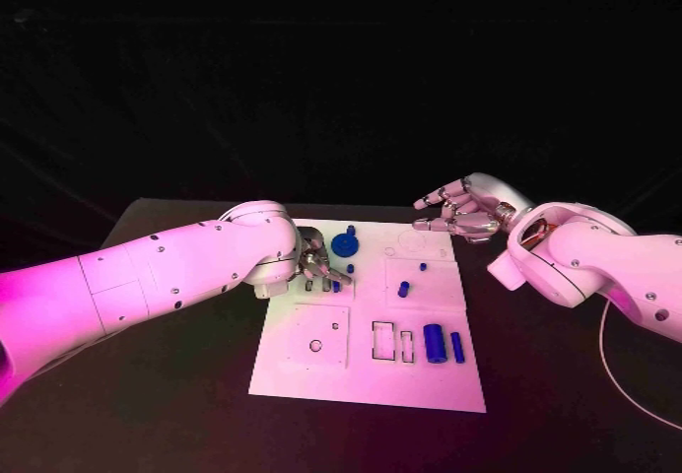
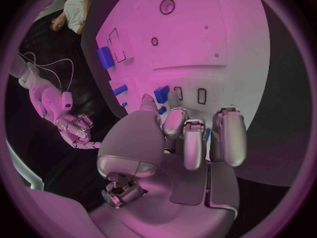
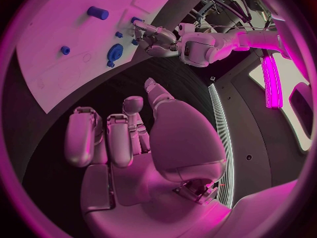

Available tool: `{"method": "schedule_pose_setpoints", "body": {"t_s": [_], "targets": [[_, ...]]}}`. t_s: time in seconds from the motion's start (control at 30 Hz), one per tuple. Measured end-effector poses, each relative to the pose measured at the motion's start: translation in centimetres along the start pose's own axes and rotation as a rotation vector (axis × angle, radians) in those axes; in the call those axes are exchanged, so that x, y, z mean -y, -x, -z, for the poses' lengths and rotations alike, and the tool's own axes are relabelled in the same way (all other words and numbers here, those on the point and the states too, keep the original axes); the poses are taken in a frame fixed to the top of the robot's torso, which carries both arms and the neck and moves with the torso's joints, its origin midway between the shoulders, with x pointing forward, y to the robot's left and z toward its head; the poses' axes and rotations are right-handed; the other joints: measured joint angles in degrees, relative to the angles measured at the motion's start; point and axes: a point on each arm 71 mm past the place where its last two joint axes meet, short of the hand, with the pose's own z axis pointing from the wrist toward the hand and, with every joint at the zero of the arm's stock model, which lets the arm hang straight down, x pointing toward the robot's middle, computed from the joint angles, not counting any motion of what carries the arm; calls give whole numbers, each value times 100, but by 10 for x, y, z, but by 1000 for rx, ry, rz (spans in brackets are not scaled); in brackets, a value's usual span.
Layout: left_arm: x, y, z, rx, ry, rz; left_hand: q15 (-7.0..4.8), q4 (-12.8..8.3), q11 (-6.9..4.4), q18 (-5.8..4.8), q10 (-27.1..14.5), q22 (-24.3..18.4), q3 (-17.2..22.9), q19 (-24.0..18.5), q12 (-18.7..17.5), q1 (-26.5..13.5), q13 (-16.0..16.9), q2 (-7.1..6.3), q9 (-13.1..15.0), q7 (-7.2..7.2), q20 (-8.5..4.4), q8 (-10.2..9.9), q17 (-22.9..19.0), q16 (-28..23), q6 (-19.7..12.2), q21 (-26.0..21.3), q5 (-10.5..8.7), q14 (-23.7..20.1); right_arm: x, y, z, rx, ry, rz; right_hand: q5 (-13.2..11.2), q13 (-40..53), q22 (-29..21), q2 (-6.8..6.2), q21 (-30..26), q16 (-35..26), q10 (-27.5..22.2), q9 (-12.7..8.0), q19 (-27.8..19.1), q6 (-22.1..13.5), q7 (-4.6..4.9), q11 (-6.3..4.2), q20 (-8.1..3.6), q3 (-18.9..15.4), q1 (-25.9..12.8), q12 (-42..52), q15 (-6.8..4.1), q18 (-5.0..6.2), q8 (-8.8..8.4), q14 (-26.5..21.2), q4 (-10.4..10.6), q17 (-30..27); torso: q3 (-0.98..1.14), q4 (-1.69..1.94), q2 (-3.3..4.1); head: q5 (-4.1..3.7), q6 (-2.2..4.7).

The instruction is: Assemble the parts on the task board

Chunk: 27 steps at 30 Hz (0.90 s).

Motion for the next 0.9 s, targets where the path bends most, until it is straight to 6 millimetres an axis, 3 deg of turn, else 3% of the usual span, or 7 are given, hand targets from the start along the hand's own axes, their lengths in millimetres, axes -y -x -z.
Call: {"method": "schedule_pose_setpoints", "body": {"t_s": [0.23, 0.5, 0.63, 0.73, 0.9], "targets": [[1, 0, -1, -5, 1, -1, 0, 0, 0, 0, 0, 0, 0, 0, 22, 85, 8, 41, 30, 0, 0, 0, 0, 0, 0, 0, 0, 0, 1, -1, 0, -6, -3, 0, 0, -3, 0, 0, 0, 0, 0, 0, 0, 0, 0, 0, 0, 0, 0, 0, 0, 0, 0, 0, 1, 0, -2, 3, 0, -6, -8], [2, -1, -1, -10, -2, 3, 0, -157, 10, 0, -13, 0, 339, 0, 22, 589, 26, 371, 120, -28, 0, 23, 4, 0, -73, 0, 0, 0, 3, -2, -1, -14, -8, 0, 22, -26, -30, 0, 0, -24, 0, -1, -21, 0, 0, 1, -21, 0, 0, 0, 0, 0, 0, 0, 0, 0, -4, 11, -1, -18, -7], [3, 0, 0, -10, -8, 9, -23, -459, -61, 0, -77, -1, 725, -3, 13, 1083, -15, 416, 142, -39, -45, 8, 4, 0, -194, -34, -7, -20, 3, -3, -2, -20, -10, -1, 74, -54, -66, 17, -28, -55, 1, -1, -42, 0, 0, 0, -1, -16, -17, 0, 0, 0, 0, 0, 16, 0, -3, 16, -1, -20, -14], [4, 2, 1, -8, -13, 16, -44, -643, -85, 0, -148, -1, 1150, -22, -103, 1310, -152, 308, 121, -16, -65, -101, 4, 0, -334, -91, 6, 0, 3, -4, -2, -24, -10, -1, 109, -64, -68, 40, -28, -56, 1, -1, -41, 0, 0, 0, -1, -16, 6, 0, 0, 0, 0, 0, 16, 0, -3, 16, -1, -15, -20], [2, 2, 0, -11, -14, 33, -43, -48, -50, 1, -219, -1, 1759, -45, -181, 1582, -263, 80, 170, 12, -60, -152, 4, 0, -381, -134, 7, 1, 4, -5, -2, -29, -13, -1, 135, -70, -70, 40, -28, -56, 1, -1, -41, 0, 0, 1, -1, -32, 6, 0, 0, 0, 0, 0, 0, 0, -3, 14, -1, -9, -25]]}}
